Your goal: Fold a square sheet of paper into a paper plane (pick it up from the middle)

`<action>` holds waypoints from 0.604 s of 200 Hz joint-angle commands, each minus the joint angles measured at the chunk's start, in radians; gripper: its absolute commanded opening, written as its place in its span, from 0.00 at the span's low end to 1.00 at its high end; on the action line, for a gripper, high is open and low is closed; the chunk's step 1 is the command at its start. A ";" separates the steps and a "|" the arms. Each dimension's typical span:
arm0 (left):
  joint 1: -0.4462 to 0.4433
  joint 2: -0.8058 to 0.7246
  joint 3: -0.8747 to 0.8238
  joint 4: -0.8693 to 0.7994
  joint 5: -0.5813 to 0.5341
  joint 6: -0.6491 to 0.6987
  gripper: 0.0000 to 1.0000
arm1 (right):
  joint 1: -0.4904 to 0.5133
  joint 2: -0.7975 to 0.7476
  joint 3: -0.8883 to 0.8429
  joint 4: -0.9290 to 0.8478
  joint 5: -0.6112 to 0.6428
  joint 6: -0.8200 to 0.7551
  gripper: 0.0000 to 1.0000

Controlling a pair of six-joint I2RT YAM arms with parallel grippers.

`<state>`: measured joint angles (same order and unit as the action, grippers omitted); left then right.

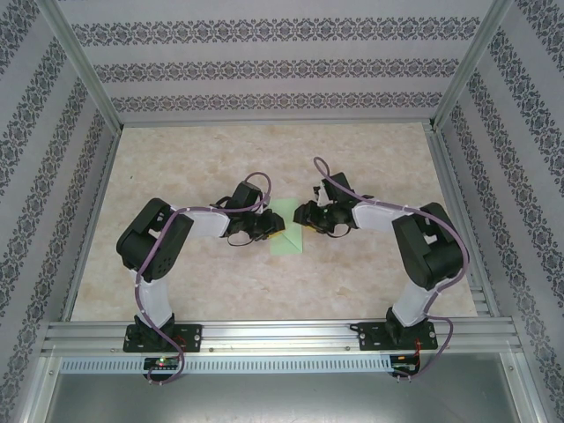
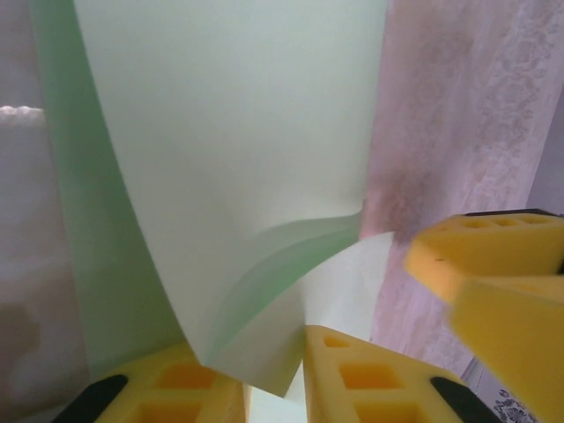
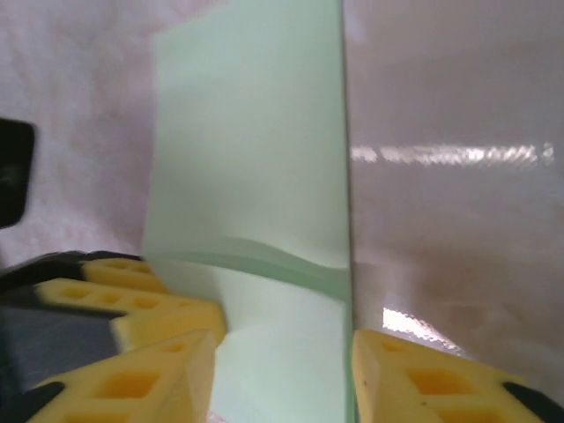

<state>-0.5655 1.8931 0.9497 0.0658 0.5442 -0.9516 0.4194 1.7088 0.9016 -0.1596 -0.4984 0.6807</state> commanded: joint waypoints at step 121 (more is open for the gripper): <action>-0.014 -0.179 0.263 -0.546 -0.184 0.370 0.03 | -0.118 -0.465 -0.074 -0.170 0.372 0.052 0.98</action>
<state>-0.5659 1.8229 1.0863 -0.1753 0.4671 -0.7712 0.3344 1.3025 0.8600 -0.3008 -0.1955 0.7052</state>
